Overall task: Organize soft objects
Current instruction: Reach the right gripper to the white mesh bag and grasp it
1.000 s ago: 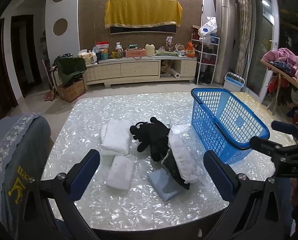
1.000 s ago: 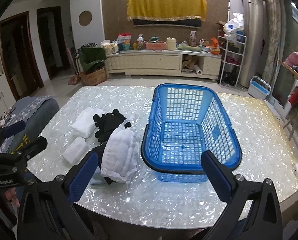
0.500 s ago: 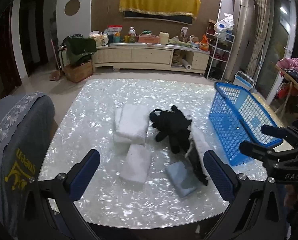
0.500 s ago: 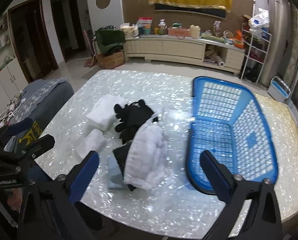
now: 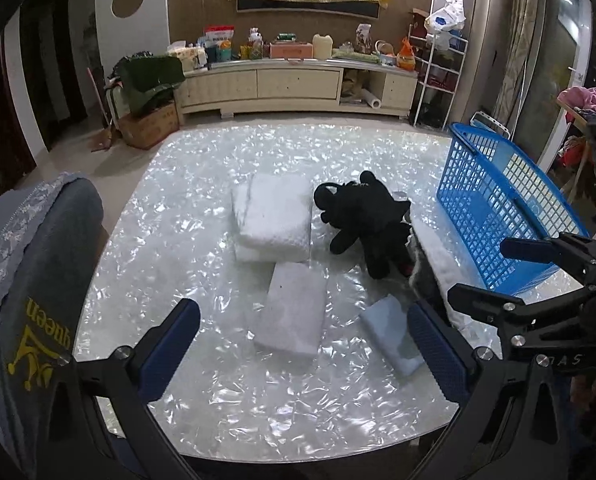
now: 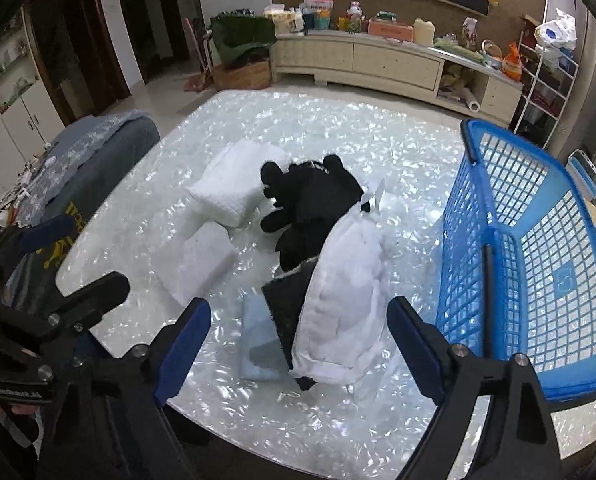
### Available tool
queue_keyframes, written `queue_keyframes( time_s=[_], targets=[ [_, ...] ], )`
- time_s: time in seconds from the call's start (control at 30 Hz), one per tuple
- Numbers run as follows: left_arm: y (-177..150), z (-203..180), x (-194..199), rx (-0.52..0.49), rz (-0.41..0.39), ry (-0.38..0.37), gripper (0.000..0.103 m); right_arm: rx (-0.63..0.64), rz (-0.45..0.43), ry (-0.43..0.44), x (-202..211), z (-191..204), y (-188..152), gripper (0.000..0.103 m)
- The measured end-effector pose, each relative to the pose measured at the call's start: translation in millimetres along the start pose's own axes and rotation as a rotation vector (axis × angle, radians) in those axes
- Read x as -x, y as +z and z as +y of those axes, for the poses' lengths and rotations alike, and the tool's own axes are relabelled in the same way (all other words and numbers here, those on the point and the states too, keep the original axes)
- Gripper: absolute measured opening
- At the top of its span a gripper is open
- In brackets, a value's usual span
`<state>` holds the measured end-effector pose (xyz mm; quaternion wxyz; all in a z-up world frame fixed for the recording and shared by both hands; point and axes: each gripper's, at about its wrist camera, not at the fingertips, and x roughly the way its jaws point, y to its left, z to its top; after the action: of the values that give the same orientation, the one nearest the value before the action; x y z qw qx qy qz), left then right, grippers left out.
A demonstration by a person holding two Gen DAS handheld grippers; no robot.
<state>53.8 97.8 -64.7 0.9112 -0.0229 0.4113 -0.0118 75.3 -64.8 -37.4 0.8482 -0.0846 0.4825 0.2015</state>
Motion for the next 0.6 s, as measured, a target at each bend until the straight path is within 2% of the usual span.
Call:
queue_keyframes(
  time_s=[0.3, 0.43, 0.6],
  targets=[
    [-1.3, 3.2, -27.3, 0.007, 0.045, -0.036, 0.103, -0.034, 0.079, -0.044, -33.3, -3.9, -2.3, 0.081],
    [-2.9, 4.2, -35.5, 0.007, 0.056, -0.053, 0.103, -0.07, 0.093, -0.089, -42.3, -8.9, -5.0, 0.073],
    [-3.9, 4.6, -41.0, 0.007, 0.066, -0.065, 0.103, -0.087, 0.126, -0.148, -51.9, -14.0, -8.6, 0.069]
  ],
)
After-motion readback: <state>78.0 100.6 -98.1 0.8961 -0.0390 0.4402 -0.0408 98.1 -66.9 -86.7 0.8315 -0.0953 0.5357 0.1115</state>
